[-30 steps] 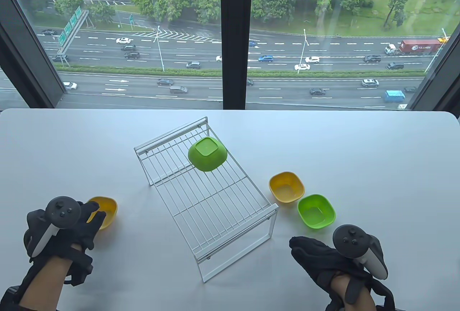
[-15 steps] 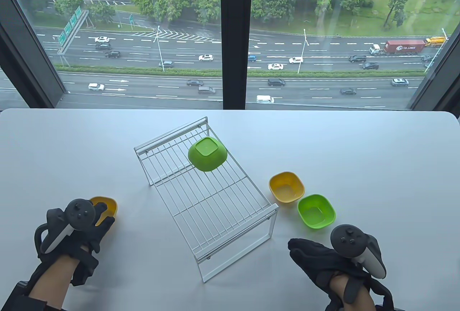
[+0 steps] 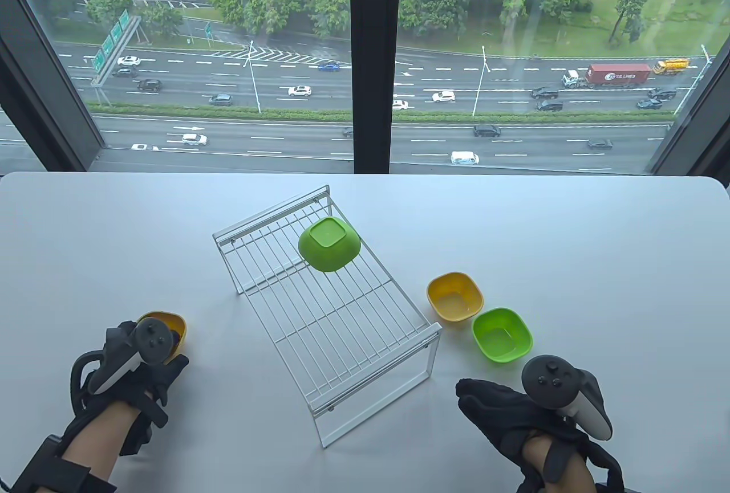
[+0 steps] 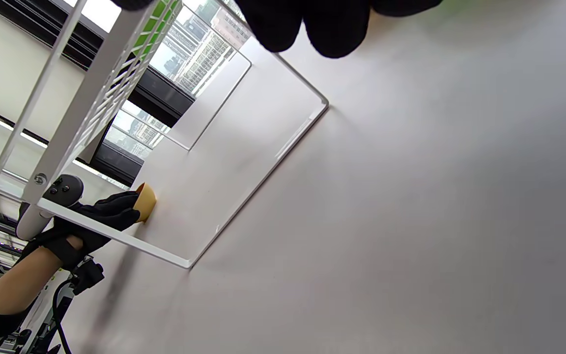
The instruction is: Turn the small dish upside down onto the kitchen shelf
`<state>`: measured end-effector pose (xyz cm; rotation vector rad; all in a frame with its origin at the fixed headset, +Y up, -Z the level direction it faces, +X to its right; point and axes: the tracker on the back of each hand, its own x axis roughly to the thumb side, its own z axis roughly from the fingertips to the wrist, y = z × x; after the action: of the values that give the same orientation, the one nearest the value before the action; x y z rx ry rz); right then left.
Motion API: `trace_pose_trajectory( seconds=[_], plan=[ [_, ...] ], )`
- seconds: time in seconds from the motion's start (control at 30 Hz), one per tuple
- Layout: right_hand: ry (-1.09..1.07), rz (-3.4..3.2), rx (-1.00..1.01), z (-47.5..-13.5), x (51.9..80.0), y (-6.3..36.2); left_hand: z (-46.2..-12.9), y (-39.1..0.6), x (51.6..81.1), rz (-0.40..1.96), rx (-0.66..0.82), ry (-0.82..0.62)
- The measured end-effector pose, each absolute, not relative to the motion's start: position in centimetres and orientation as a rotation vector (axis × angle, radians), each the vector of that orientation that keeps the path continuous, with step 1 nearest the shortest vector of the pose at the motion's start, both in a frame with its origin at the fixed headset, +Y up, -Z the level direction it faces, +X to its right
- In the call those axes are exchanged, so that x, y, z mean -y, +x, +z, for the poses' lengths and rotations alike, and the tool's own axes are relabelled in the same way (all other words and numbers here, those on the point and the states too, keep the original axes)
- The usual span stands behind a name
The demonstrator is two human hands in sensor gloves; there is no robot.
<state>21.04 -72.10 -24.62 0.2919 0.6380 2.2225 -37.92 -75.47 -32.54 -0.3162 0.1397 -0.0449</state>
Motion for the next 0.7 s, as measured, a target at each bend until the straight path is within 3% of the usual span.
trace_pose_trajectory(
  seconds=[0.7],
  plan=[
    [0.292,2.236,-0.636,-24.7,72.1,21.1,-33.0,-38.1,74.5,-0.087,-0.119,-0.303]
  ],
)
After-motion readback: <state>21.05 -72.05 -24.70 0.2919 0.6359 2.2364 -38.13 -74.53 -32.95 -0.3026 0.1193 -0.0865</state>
